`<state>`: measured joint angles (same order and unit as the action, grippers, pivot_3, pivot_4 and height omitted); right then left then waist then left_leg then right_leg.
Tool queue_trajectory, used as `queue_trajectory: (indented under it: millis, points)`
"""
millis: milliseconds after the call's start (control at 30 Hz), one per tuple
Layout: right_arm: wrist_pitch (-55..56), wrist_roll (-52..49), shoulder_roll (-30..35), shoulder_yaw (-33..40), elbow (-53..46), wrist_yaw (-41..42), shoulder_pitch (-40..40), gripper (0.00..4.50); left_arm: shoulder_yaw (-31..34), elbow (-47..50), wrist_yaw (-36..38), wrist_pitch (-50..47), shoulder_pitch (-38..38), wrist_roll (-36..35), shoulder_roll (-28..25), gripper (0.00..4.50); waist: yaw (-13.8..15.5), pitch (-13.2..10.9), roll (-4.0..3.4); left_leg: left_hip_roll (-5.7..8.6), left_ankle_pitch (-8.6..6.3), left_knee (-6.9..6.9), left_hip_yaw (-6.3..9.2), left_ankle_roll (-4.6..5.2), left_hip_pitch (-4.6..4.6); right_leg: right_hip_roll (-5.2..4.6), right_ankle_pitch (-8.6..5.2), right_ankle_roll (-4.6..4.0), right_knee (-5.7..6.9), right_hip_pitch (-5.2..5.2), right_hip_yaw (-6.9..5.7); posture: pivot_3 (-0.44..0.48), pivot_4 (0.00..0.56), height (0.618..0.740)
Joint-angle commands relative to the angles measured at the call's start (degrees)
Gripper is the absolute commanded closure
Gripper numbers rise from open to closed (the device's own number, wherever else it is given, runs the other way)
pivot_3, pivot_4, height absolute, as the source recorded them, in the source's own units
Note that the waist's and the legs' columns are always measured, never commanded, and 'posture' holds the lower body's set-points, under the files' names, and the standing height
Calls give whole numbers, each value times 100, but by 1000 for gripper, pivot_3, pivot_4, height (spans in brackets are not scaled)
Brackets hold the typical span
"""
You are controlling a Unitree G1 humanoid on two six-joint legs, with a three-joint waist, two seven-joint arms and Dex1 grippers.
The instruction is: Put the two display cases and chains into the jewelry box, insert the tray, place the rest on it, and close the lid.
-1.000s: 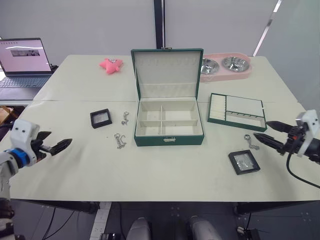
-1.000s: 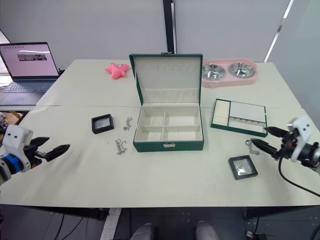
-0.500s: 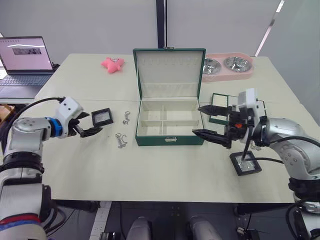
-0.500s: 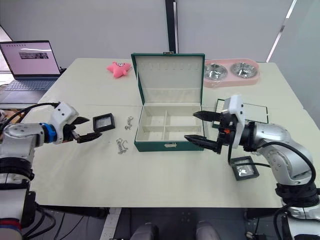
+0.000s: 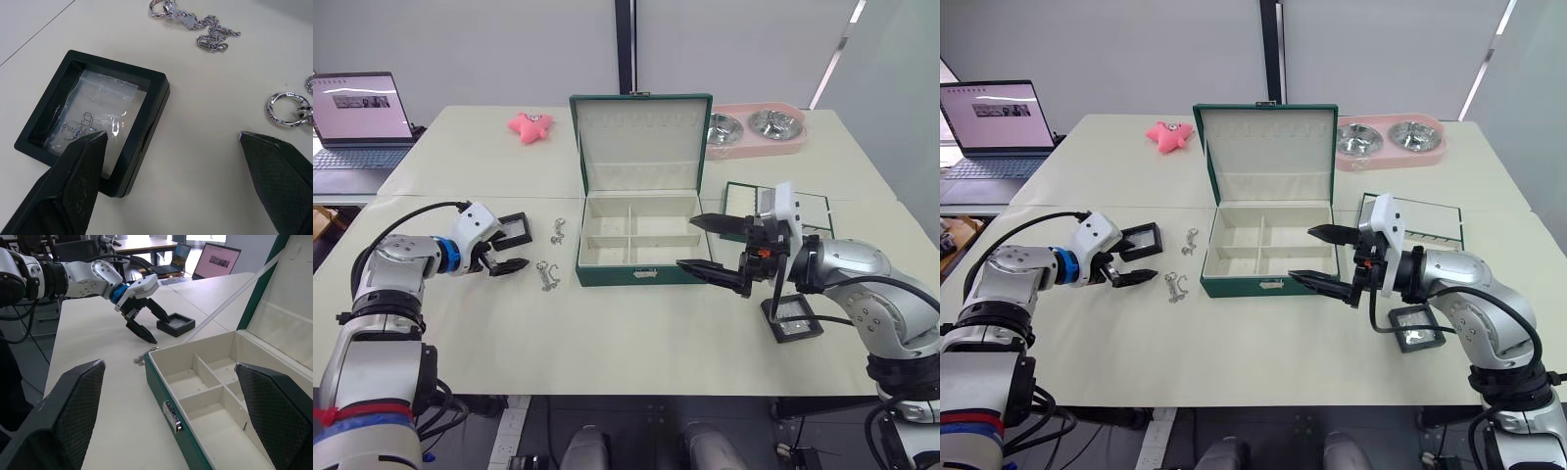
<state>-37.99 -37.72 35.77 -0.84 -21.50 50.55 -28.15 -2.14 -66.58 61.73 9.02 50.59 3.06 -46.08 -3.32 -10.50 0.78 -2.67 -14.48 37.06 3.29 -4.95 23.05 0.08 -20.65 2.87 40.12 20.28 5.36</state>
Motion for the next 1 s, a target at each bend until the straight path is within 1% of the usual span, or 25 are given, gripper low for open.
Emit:
queue_trajectory:
  millis: [33,367,400,433,800,1000]
  points:
    - [24,-87,-10,97,-244,-42,-10,0,47,-65,-45,52,93,39,-22,878,-1,0,0,0,0,0,0,0,0,0,0,0,0,0,0,0,150,740]
    - [72,-14,3,29,-241,-29,22,0,64,-109,-65,31,106,73,-2,4025,-1,0,0,0,0,0,0,0,-1,0,0,0,1,-1,0,0,150,740]
    - [90,0,3,26,-238,-33,26,0,63,-115,-81,31,107,78,-4,4324,0,0,0,1,0,0,0,0,-1,0,0,0,1,-1,0,0,150,740]
    - [101,10,3,22,-231,-33,25,0,61,-122,-102,31,112,85,-5,4475,0,0,0,1,0,0,0,0,-1,0,0,0,0,-2,0,0,150,740]
    - [162,54,-31,30,-192,-21,6,0,125,-115,-228,21,139,47,-30,4475,-1,0,0,1,0,1,0,0,-3,0,0,0,5,-1,0,0,150,740]
    - [132,-47,0,128,-238,-18,-47,0,271,279,40,-154,153,-193,-148,4475,-2,0,0,1,0,1,0,0,-2,0,0,0,6,0,0,0,150,740]
